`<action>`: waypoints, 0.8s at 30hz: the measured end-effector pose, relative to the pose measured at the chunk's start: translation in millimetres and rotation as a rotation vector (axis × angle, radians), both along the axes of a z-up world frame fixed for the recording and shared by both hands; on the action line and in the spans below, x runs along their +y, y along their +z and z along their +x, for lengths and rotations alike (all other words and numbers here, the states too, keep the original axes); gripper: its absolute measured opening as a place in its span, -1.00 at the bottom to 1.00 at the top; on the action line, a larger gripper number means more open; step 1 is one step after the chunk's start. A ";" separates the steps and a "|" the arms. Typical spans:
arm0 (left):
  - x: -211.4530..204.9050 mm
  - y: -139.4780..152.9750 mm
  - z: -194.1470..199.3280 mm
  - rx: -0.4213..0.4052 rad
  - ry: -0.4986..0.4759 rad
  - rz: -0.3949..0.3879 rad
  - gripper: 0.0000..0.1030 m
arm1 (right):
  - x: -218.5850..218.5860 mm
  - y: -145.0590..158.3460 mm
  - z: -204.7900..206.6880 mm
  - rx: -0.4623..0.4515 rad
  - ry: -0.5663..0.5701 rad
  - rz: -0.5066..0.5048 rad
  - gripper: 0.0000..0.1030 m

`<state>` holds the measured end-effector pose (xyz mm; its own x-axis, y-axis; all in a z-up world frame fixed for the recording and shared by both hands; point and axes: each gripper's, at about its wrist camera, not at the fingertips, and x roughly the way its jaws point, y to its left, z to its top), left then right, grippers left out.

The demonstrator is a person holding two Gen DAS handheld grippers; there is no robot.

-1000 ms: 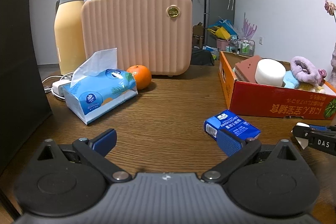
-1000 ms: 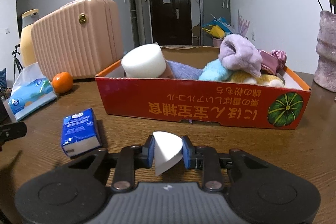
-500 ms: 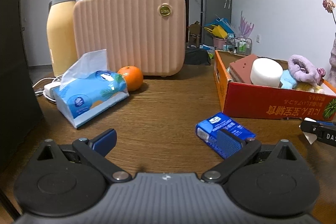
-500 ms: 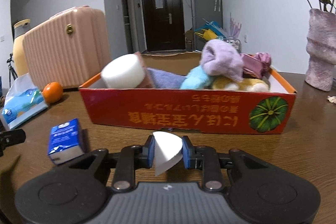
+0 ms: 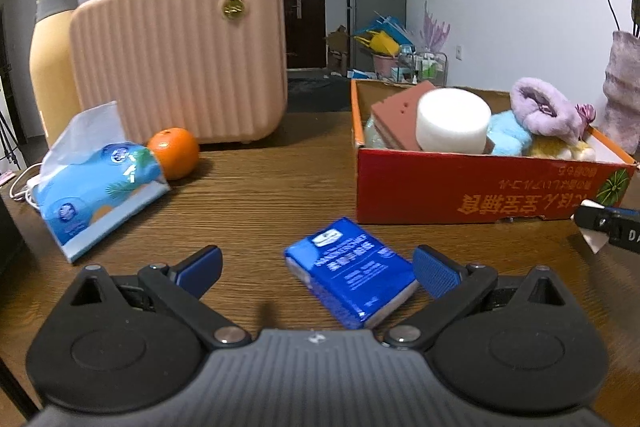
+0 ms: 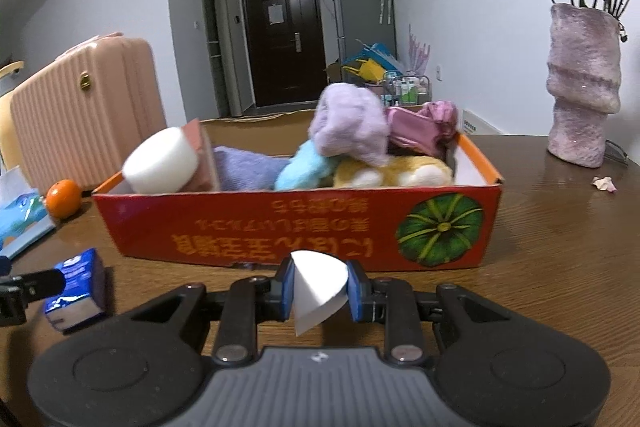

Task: Organize soft objects
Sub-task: 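Lower the left tool onto the blue tissue pack and close on it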

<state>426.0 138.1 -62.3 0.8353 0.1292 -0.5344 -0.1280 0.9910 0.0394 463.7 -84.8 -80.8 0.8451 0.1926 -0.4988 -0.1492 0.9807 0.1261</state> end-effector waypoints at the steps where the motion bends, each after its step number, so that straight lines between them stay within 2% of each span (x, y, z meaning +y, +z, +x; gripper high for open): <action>1: -2.4 -1.1 2.8 0.005 0.000 0.002 1.00 | -3.0 0.0 1.5 0.000 -0.005 0.001 -0.49; 13: -19.5 -14.7 32.3 0.097 0.053 0.033 1.00 | -26.0 0.4 11.6 -0.003 -0.024 0.008 -0.48; 19: -16.3 -15.9 32.6 0.092 0.075 0.029 1.00 | -25.8 0.9 11.6 -0.006 -0.011 0.005 -0.48; 22: -13.6 -16.4 34.0 0.104 0.073 -0.002 0.78 | -24.8 1.1 10.8 -0.011 -0.006 0.005 -0.48; 24: -13.5 -16.5 34.5 0.114 0.069 -0.021 0.47 | -24.5 1.1 10.5 -0.011 -0.004 0.005 -0.48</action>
